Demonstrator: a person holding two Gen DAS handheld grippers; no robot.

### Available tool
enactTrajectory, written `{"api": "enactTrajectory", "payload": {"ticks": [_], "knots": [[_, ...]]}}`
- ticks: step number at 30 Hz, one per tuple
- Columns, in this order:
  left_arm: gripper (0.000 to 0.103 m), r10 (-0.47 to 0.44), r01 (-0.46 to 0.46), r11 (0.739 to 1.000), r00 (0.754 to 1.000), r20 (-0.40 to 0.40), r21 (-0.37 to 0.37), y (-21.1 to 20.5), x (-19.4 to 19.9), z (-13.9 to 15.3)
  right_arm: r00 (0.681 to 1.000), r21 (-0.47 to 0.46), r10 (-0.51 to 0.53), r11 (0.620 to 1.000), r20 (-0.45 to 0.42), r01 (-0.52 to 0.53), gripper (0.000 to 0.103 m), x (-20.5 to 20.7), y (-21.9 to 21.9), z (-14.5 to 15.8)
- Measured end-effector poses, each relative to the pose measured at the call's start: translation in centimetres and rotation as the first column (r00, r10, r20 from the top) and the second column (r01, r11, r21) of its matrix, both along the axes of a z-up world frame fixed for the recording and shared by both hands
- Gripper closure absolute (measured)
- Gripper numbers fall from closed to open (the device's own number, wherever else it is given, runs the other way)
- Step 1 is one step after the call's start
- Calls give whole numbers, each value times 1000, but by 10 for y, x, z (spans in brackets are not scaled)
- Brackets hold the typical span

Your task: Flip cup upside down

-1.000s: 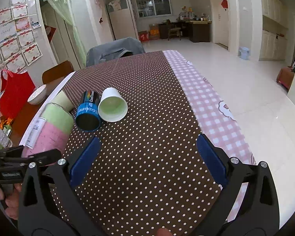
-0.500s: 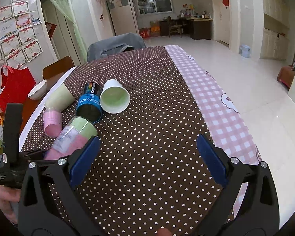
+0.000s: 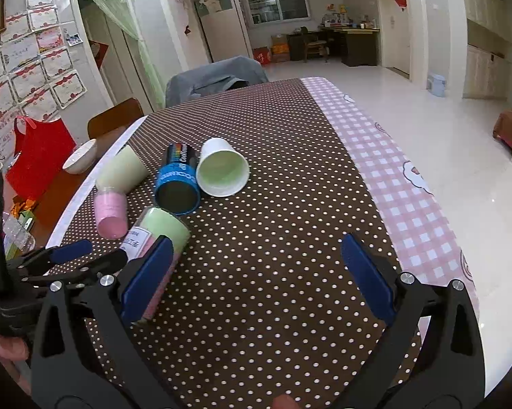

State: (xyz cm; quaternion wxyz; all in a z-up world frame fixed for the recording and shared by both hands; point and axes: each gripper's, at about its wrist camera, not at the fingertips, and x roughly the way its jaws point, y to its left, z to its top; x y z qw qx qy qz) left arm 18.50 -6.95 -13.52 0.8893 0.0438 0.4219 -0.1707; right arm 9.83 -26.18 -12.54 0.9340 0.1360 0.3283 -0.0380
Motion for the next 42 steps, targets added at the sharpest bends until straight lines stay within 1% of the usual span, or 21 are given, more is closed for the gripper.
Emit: {"api": "enactTrajectory", "payload": {"ticks": [3, 11, 17, 22, 29, 42], "knots": [[25, 19, -19, 1000, 999, 41, 12, 8, -11, 8, 1000, 0, 12, 1000, 9, -12, 6, -2, 5, 4], [24, 70, -71, 997, 990, 125, 7, 27, -34, 35, 998, -14, 41, 999, 42, -40, 6, -11, 20, 20], [24, 111, -113, 994, 974, 195, -2, 45, -53, 54, 996, -23, 62, 998, 65, -61, 6, -18, 31, 31], [24, 152, -150, 988, 959, 240, -29, 61, -67, 67, 994, -21, 82, 997, 70, -80, 6, -18, 38, 36], [24, 204, -197, 979, 937, 283, -53, 80, -78, 73, 993, -44, 93, 995, 75, -90, 6, -16, 48, 41], [24, 266, -253, 964, 915, 302, -82, 107, -89, 74, 988, -61, 129, 990, 91, -124, 6, -17, 64, 48]]}}
